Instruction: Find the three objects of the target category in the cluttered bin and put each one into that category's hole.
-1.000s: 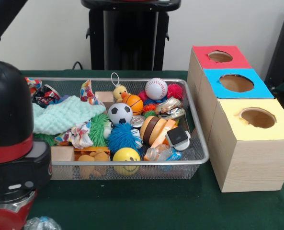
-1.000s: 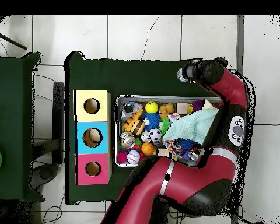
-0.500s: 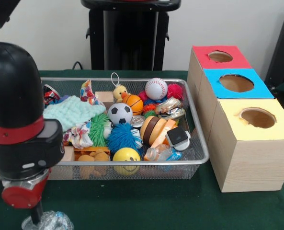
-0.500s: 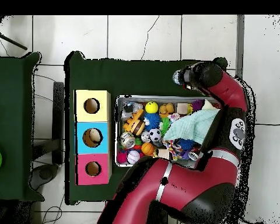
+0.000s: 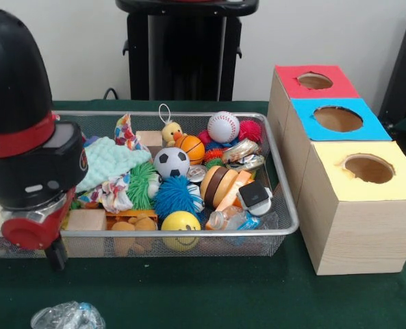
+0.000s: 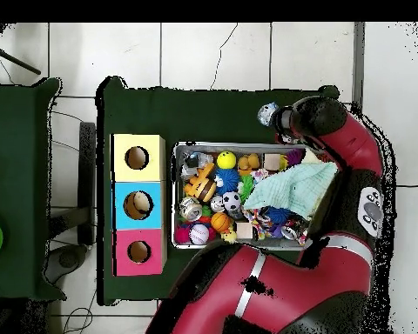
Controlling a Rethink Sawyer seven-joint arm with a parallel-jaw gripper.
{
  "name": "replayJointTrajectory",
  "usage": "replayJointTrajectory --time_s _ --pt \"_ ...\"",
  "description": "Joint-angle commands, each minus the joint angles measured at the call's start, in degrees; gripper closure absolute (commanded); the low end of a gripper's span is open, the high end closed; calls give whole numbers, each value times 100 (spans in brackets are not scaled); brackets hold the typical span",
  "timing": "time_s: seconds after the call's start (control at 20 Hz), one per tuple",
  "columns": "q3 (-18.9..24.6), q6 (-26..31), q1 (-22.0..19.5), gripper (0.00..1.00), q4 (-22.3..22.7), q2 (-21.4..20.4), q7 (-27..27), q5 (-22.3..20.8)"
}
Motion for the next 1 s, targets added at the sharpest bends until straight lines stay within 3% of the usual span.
replayJointTrajectory --time_s 0.05,0.3,0.55,0.9,1.0 --pt "587 757 56 100 632 -228 314 0" --pt "311 749 -219 100 -618 503 -21 -339" --pt "124 620 -446 100 -1824 1283 -133 -418" --pt "-92 427 -599 100 -2828 1973 -34 -267" --pt "-74 360 -603 100 -2939 2106 22 -179"
